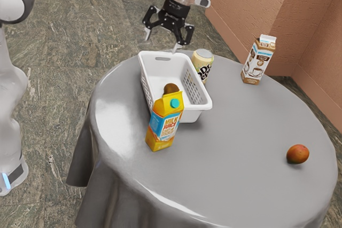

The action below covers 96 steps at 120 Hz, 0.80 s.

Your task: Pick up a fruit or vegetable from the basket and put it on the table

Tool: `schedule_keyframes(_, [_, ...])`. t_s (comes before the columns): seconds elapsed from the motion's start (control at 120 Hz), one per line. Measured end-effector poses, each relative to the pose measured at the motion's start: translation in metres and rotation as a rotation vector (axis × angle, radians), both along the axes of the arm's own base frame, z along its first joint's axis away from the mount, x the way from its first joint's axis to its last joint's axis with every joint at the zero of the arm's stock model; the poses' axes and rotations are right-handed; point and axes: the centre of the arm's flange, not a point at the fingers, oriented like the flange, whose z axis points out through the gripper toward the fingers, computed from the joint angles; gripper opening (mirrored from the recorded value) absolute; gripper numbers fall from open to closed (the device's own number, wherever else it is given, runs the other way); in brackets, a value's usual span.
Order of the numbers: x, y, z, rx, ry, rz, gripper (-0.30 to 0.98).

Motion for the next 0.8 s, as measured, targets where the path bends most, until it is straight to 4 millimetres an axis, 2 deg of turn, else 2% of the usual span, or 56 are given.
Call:
schedule_keyframes(0.067, [0.018,-0.01,0.001,0.041,-0.088,0.144,0.69])
schedule_keyframes(0.142, [0.028,-0.025,0.009,0.059,-0.168,0.269,0.69])
schedule_keyframes(0.242, [0.031,-0.065,0.022,0.043,-0.253,0.279,0.69])
schedule_keyframes(0.292, [0.034,-0.072,0.025,0.053,-0.284,0.254,0.69])
schedule_keyframes(0.325, [0.036,-0.066,0.025,0.059,-0.301,0.235,0.69])
schedule_keyframes(0.392, [0.042,-0.039,0.023,0.068,-0.326,0.171,0.69])
schedule_keyframes(0.442, [0.051,-0.025,0.012,0.081,-0.324,0.092,0.69])
schedule_keyframes(0.558, [0.073,-0.013,-0.021,0.093,-0.302,-0.145,0.69])
schedule_keyframes(0.658, [0.062,-0.005,-0.065,0.034,-0.314,-0.347,0.68])
schedule_keyframes(0.733, [0.06,0.017,-0.078,0.025,-0.354,-0.442,0.68])
schedule_keyframes(0.8, [0.065,0.022,-0.089,0.026,-0.375,-0.536,0.68])
